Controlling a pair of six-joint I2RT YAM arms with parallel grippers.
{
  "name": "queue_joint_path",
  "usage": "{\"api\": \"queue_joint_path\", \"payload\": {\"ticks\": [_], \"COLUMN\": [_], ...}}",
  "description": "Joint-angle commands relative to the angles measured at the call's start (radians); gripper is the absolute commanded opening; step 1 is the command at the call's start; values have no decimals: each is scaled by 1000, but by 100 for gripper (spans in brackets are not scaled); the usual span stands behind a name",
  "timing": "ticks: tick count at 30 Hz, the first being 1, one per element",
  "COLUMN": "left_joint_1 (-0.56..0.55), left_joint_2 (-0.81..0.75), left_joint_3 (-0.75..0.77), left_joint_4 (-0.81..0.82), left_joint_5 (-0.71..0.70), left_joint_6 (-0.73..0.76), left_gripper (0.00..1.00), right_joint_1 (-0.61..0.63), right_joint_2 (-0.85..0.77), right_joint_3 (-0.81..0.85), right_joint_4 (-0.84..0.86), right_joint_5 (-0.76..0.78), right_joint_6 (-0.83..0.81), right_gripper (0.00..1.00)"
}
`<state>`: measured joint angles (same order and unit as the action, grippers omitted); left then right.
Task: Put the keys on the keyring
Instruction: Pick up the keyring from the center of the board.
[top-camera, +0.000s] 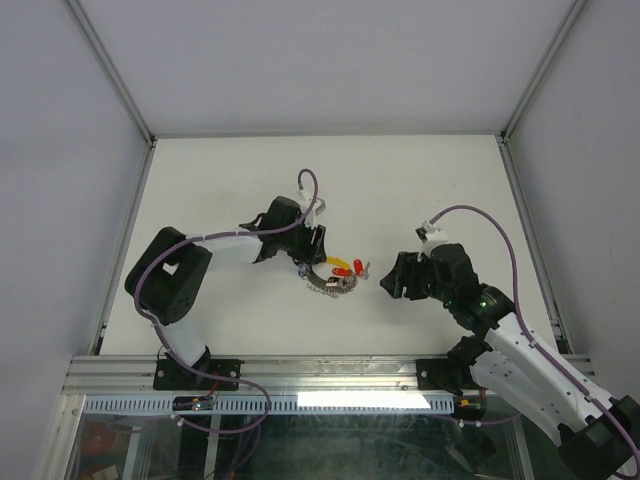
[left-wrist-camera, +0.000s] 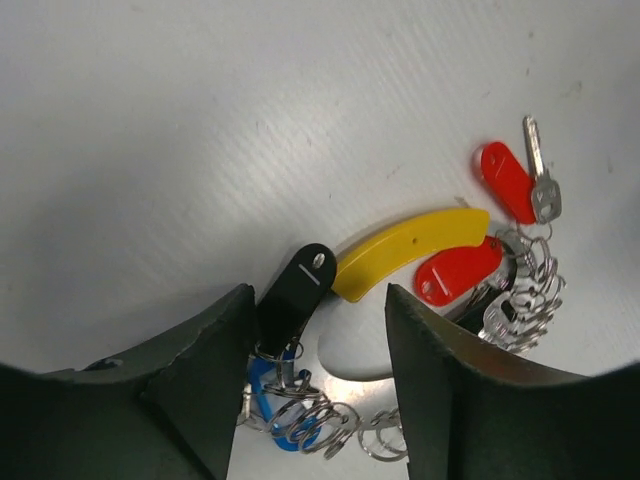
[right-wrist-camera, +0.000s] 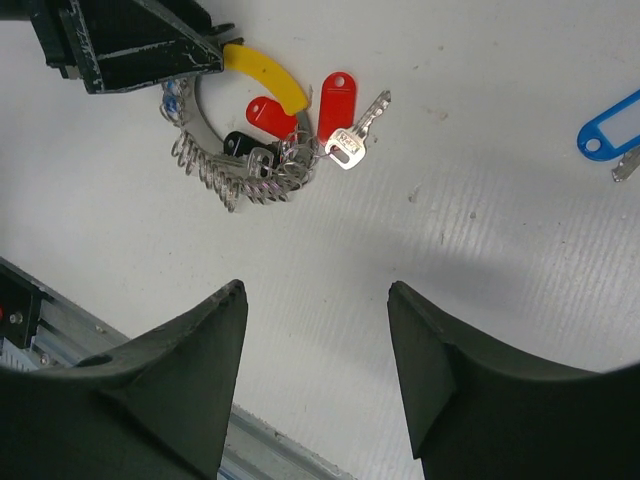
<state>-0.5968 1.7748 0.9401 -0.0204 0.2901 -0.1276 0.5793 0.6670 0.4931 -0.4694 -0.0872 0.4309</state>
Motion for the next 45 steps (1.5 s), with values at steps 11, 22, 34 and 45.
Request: {"api": "queue_joint_path", "payload": {"ticks": [11, 22, 34, 45], "left_joint_1": [-101, -136, -258, -311], "left_joint_2": [-286, -282, -61, 31], "left_joint_3": [-261, -10, 150, 184], "left_joint_4": [-183, -291, -371, -427], "left_joint_5": [-137, -320, -355, -420], "left_joint_6": [-229, -16, 249, 302], "left_gripper": [43, 68, 65, 49], "right_joint_1": [-2, -2, -2, -2], "right_joint_2": [40, 52, 35, 30], "right_joint_3": [-12, -29, -30, -36], "right_joint_4": [119, 142, 118, 117], "right_joint_5": [-11, -25, -18, -22], "right_joint_6": [58, 81, 83, 83], "right_gripper": [60, 60, 60, 60]}}
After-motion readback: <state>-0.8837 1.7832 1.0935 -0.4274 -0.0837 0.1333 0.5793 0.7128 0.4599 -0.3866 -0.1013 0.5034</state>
